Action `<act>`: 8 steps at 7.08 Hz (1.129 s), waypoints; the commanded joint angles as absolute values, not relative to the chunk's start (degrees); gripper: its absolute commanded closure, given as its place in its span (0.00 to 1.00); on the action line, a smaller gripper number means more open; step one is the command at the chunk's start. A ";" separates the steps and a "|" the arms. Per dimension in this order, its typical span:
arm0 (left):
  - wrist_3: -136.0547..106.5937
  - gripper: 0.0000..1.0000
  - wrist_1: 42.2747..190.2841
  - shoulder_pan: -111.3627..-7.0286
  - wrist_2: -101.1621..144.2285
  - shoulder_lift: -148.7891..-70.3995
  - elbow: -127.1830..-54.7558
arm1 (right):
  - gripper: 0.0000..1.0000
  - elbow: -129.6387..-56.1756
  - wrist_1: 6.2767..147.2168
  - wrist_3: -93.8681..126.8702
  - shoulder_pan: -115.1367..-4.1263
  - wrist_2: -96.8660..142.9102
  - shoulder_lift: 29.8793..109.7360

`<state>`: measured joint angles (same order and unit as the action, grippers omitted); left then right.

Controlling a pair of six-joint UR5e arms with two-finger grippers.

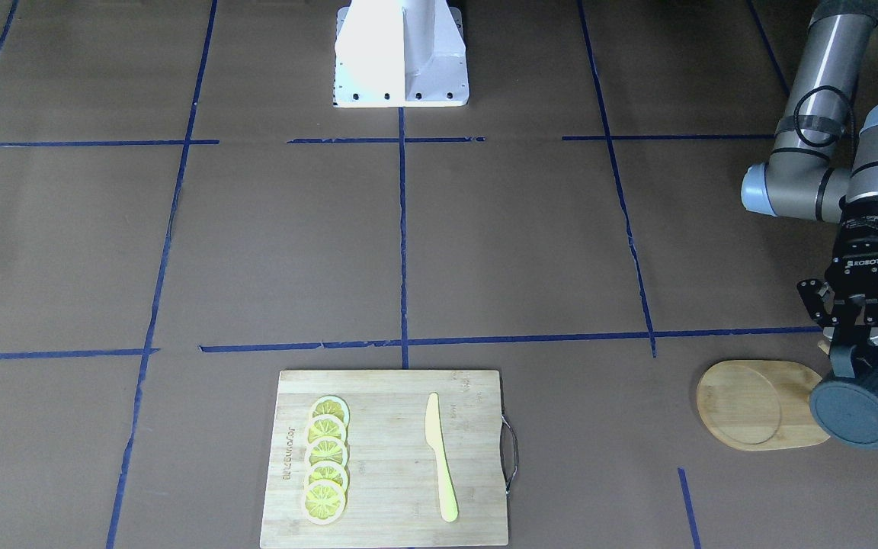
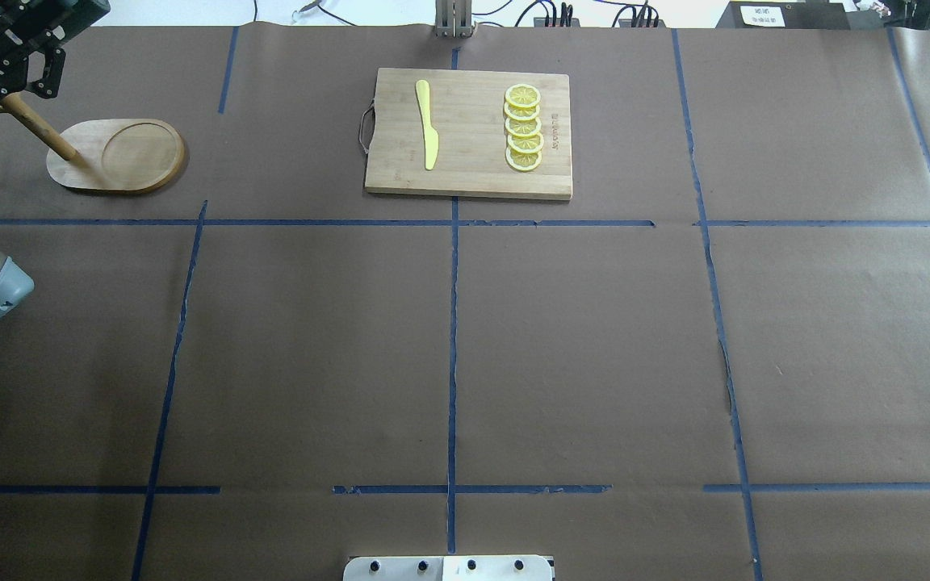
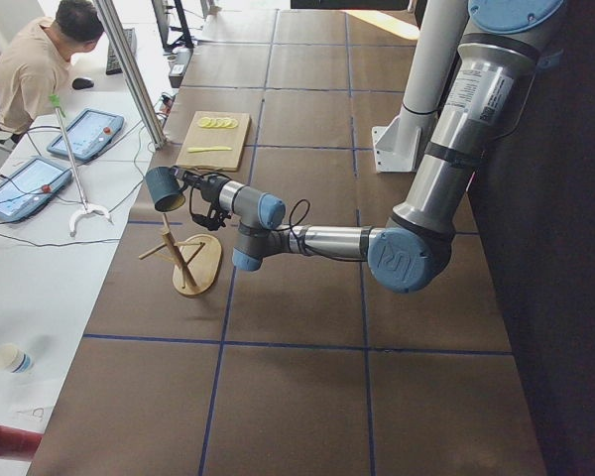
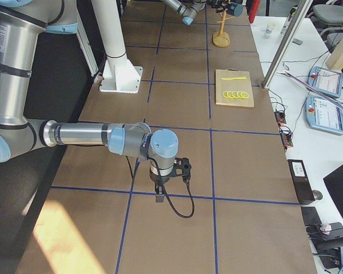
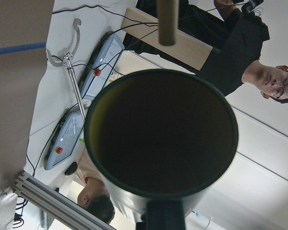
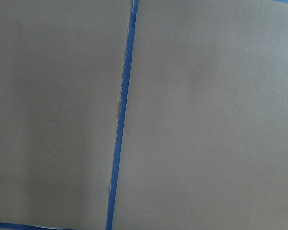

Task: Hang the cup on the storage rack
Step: 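Carry the mug with the left gripper up to the wooden rack, then hook the mug handle onto a rack peg with the left gripper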

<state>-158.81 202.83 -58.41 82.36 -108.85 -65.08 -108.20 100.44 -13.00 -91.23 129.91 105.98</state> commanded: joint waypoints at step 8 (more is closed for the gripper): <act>-161.19 0.86 213.49 -58.45 82.35 -108.37 -55.46 | 0.00 -108.02 99.58 -13.01 -91.23 129.81 106.00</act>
<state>-160.44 213.38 -58.37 82.35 -108.40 -55.57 -108.00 99.59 -13.01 -91.23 129.81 105.92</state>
